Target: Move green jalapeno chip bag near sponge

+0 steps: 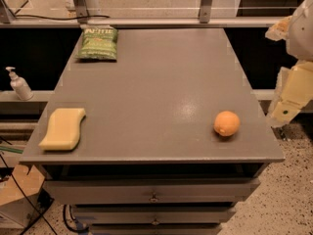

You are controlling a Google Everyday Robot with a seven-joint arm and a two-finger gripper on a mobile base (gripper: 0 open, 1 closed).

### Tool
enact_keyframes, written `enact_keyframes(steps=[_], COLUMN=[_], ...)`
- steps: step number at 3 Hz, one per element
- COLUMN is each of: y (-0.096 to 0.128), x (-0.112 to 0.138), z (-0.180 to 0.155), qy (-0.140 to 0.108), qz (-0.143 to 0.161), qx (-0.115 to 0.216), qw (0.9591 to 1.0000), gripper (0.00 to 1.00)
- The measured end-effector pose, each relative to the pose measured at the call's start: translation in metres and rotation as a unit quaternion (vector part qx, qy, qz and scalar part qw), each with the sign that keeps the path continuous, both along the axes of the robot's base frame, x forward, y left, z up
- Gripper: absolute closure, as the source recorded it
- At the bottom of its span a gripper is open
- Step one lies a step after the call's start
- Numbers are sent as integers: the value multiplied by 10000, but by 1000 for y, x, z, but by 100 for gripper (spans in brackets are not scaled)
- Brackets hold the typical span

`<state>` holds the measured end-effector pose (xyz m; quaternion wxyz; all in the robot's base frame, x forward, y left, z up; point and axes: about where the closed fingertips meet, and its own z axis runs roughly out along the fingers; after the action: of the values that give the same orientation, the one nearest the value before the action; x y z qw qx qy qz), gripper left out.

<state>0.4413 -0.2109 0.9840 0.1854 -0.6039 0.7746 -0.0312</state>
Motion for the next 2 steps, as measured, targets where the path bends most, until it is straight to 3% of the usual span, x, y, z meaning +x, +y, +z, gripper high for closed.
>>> enact_keyframes(steps=[1, 2], y=[15, 47], x=[5, 22], z=[-3, -13], qy=[-104, -218], qz=[277, 752], qx=[514, 1408], qw=[9982, 9869], gripper=[0, 0])
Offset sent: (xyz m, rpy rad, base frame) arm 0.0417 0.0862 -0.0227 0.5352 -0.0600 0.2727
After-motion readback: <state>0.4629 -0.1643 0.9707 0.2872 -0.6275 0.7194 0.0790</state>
